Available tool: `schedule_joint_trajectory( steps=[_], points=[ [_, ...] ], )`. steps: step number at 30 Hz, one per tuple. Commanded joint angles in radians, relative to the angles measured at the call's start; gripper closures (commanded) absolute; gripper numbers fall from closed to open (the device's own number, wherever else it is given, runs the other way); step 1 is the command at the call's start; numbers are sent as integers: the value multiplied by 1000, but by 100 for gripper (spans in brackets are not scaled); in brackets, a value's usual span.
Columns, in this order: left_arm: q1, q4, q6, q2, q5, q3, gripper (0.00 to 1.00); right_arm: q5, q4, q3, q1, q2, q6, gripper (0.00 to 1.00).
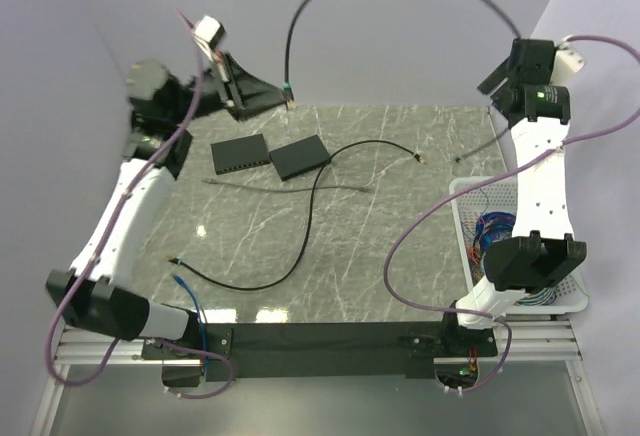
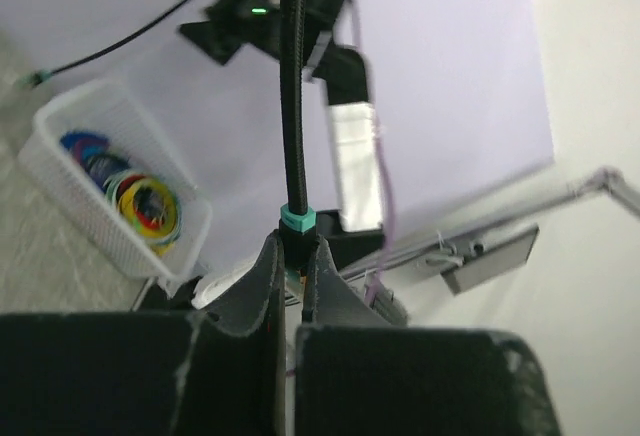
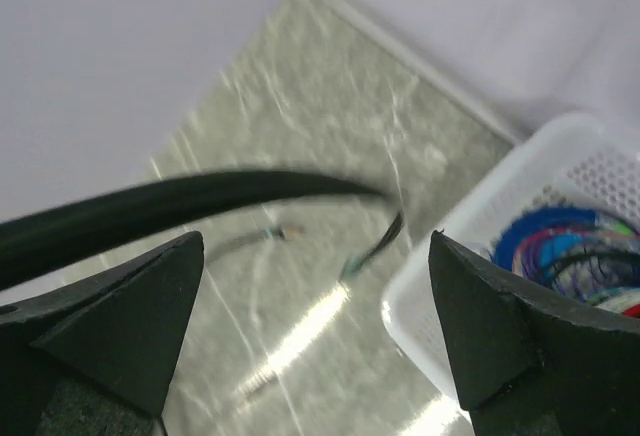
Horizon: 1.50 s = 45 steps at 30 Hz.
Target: Insert the plug into the switch port
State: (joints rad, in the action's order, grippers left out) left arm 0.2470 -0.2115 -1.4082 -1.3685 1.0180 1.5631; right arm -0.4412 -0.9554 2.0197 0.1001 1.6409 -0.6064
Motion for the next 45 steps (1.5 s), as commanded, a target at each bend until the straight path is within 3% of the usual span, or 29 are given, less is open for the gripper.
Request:
schedule_joint_trajectory(
  steps=[1, 4, 9, 16, 21, 24, 25, 27, 29, 33, 39, 41, 42, 43, 45],
  points=[
    [-17, 86, 5, -79, -38, -145, 99, 195, -40, -90, -5, -43, 68, 0],
    [-14, 101, -30, -167, -21, -241, 100, 384, -28, -248, -31, -81, 95, 1],
    [-6, -38, -129, -218, 16, -348, 99, 433, 70, -501, -181, -293, 169, 1],
    [54, -251, -304, -257, 62, -425, 99, 720, 430, -651, -358, -478, 215, 0],
    [103, -252, -256, -244, 91, -403, 99, 1091, 539, -540, -359, -302, 18, 0],
    [110, -339, -293, -233, 100, -396, 100, 1242, 717, -524, -361, -251, -172, 0],
    [112, -360, -308, -233, 102, -391, 100, 1269, 862, -535, -362, -245, -223, 0],
    [121, -467, -365, -230, 108, -374, 99, 1306, 952, -544, -362, -208, -346, 0],
    [130, -482, -356, -231, 116, -335, 99, 1329, 937, -483, -364, -161, -380, 1],
    [156, -427, -299, -234, 129, -275, 100, 1328, 712, -374, -372, -49, -342, 3],
    [193, -473, -327, -251, 137, -255, 99, 1362, 843, -431, -402, -26, -467, 7],
    [199, -454, -316, -251, 140, -242, 99, 1359, 857, -429, -410, -21, -478, 17],
    [204, -448, -310, -250, 140, -238, 99, 1357, 857, -427, -413, -18, -480, 24],
    [206, -437, -305, -248, 139, -232, 100, 1357, 860, -427, -413, -18, -484, 38],
    [206, -422, -296, -244, 139, -229, 100, 1360, 865, -431, -413, -21, -486, 49]
  ],
)
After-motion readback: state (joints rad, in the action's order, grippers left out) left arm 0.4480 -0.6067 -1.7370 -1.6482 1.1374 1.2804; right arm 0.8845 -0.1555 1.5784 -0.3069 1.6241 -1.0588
